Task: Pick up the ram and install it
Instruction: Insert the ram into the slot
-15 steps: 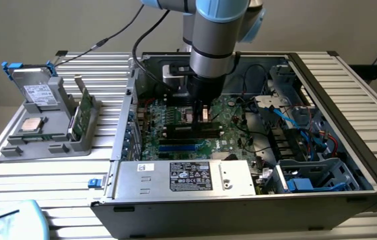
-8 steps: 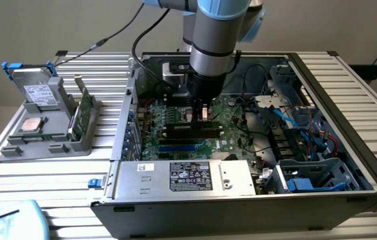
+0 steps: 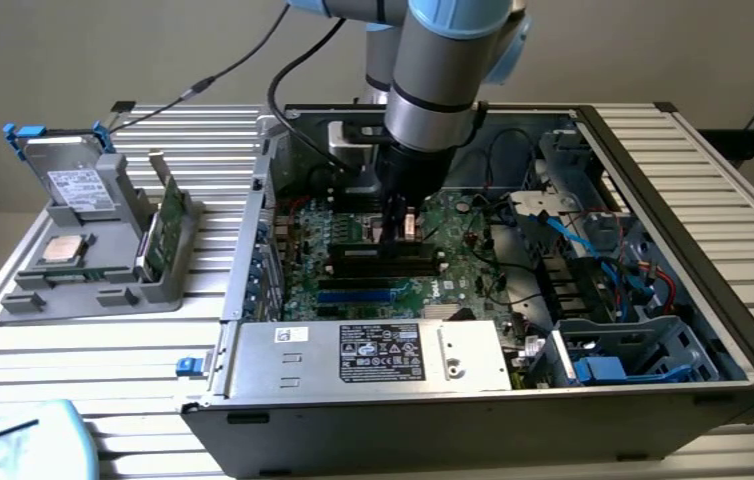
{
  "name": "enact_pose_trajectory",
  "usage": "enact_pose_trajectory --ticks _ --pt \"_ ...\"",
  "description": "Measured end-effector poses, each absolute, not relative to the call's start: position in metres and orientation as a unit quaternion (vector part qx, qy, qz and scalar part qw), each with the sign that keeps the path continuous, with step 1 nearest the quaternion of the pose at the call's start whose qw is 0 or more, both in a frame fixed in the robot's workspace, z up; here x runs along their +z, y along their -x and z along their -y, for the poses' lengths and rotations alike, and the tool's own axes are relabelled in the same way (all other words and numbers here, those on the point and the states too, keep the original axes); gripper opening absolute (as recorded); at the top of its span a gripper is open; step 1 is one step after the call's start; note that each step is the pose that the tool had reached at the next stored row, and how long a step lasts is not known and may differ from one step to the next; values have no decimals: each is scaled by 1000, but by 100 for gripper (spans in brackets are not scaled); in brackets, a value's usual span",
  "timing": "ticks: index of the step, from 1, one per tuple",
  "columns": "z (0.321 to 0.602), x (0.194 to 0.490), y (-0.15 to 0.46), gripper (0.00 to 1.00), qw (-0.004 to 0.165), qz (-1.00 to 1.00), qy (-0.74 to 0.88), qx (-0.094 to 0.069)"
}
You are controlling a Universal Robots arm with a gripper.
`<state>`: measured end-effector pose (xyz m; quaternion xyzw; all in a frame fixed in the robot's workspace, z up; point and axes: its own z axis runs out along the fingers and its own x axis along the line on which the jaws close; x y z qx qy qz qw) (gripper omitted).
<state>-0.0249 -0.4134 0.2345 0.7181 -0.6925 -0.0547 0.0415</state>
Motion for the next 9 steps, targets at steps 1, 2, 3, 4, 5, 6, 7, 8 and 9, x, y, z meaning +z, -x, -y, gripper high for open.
enact_pose_trajectory --ticks 1,2,3,4,5,6,7,8,9 --pt "413 235 24 15 42 692 -718 -55" --pt "413 236 23 15 42 692 -718 -55" --pt "414 236 23 15 42 692 -718 -55" --pt "414 236 23 15 42 692 -718 -56" --pt "415 236 22 15 43 692 -718 -56" --pt "416 236 22 15 43 692 -718 -56" --pt "417 236 21 15 43 692 -718 -56" --pt "418 236 20 15 43 692 -718 -56" --pt "418 236 20 15 43 692 -718 -56"
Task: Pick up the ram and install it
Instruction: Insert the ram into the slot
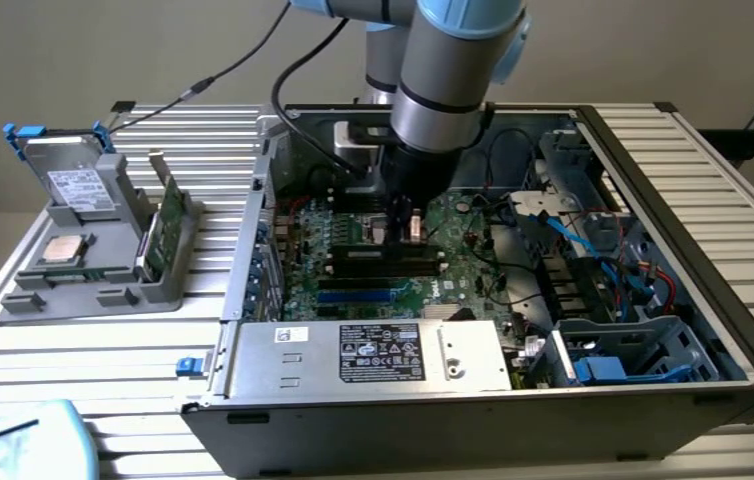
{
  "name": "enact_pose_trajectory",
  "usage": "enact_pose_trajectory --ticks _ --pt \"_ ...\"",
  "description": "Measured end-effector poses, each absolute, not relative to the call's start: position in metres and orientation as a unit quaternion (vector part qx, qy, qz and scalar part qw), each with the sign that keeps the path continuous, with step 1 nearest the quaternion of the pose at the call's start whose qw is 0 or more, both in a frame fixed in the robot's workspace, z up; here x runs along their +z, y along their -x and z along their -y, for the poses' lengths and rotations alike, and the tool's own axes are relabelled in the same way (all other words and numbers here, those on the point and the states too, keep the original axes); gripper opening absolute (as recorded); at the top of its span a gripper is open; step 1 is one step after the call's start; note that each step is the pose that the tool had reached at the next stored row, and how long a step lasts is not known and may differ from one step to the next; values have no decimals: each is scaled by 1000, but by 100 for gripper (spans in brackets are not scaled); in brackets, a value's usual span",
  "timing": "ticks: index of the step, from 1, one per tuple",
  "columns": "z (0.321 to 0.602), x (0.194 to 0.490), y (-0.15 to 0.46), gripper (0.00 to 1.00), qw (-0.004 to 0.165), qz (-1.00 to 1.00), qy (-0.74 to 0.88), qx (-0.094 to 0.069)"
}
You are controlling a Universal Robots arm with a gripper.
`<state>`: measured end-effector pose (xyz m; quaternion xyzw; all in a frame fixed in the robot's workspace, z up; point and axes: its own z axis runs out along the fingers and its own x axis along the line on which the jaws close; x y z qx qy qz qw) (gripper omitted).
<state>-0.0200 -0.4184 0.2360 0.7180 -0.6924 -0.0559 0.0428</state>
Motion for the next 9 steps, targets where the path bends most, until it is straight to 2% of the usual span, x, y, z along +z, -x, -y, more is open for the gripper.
enact_pose_trajectory --ticks 9 --pt "419 228 18 15 46 692 -718 -59"
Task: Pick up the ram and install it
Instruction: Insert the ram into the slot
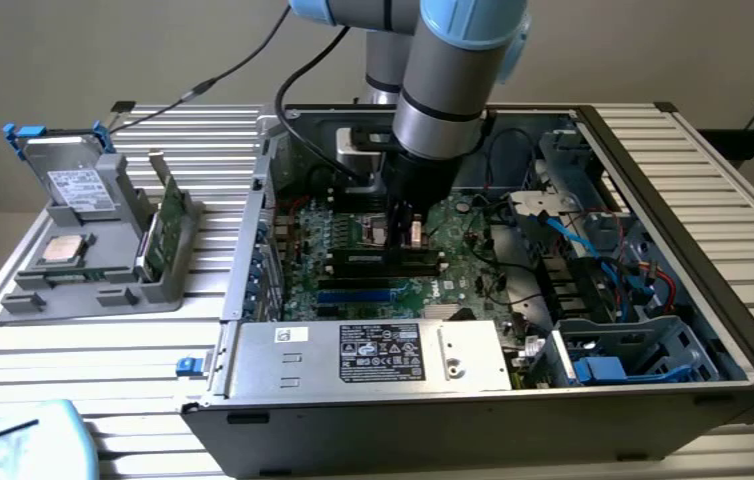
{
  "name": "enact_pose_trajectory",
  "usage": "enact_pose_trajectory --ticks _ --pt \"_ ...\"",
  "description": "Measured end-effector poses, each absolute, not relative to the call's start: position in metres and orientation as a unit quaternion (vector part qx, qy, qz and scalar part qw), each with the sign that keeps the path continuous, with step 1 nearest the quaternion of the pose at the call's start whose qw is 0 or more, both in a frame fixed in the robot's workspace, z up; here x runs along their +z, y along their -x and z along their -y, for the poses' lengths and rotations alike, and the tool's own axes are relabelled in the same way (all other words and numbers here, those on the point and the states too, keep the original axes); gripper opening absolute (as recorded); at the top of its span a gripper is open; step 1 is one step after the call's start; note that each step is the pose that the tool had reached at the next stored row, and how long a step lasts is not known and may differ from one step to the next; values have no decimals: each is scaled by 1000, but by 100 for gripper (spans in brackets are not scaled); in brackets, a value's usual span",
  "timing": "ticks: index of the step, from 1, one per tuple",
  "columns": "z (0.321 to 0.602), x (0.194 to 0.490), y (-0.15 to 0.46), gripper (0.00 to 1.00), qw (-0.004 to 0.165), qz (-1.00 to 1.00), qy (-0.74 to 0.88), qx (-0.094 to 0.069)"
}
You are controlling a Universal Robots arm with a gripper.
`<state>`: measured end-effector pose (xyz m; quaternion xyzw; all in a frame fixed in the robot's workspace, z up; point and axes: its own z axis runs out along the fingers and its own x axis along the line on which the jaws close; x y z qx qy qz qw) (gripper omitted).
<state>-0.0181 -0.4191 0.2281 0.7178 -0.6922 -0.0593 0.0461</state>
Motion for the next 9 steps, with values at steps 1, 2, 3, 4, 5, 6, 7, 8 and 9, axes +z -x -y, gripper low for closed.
enact_pose_trajectory --ticks 1,2,3,4,5,6,7,8,9 --pt "419 227 18 15 47 692 -718 -60" --pt "419 227 18 15 47 692 -718 -60" --pt "419 227 18 15 47 692 -718 -60" --pt "419 227 18 15 47 692 -718 -60" --pt "419 227 17 15 47 692 -718 -60" --pt "419 227 17 15 47 692 -718 -60" --pt "419 227 16 15 47 692 -718 -61" --pt "419 227 16 15 47 692 -718 -61" --pt "419 227 16 15 47 692 -718 -61"
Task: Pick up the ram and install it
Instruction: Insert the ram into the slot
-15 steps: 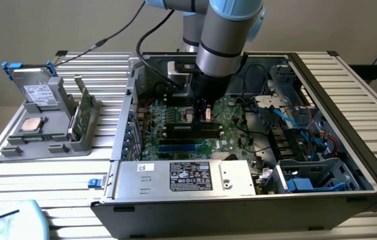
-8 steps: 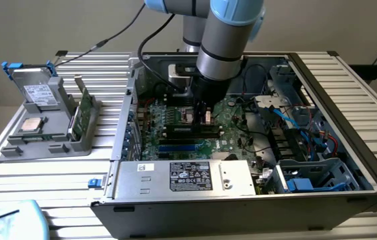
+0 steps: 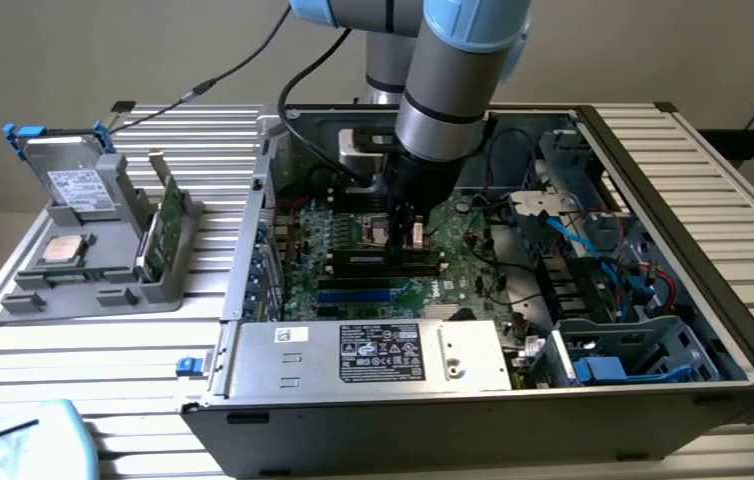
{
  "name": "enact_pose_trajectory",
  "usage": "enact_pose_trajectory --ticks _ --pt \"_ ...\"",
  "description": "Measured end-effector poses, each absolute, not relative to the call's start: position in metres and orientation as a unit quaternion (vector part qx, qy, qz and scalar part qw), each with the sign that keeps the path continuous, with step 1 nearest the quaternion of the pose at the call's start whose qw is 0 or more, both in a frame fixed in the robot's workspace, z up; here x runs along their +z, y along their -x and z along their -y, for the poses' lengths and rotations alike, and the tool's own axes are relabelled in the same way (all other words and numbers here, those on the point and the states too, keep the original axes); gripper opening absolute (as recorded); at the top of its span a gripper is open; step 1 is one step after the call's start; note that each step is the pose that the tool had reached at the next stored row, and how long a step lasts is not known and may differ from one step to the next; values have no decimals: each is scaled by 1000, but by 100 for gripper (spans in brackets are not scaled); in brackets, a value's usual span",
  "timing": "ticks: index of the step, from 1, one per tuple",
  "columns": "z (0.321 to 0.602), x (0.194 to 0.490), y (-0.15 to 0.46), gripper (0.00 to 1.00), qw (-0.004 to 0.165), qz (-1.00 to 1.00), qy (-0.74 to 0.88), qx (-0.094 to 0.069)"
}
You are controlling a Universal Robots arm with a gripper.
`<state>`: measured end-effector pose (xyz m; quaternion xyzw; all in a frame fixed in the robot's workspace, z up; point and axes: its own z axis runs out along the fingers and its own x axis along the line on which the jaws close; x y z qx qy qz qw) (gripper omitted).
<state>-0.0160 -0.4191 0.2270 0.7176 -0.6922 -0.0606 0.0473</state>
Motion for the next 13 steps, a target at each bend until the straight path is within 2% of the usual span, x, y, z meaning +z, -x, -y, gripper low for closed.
enact_pose_trajectory --ticks 13 --pt "419 223 16 15 47 692 -718 -60"
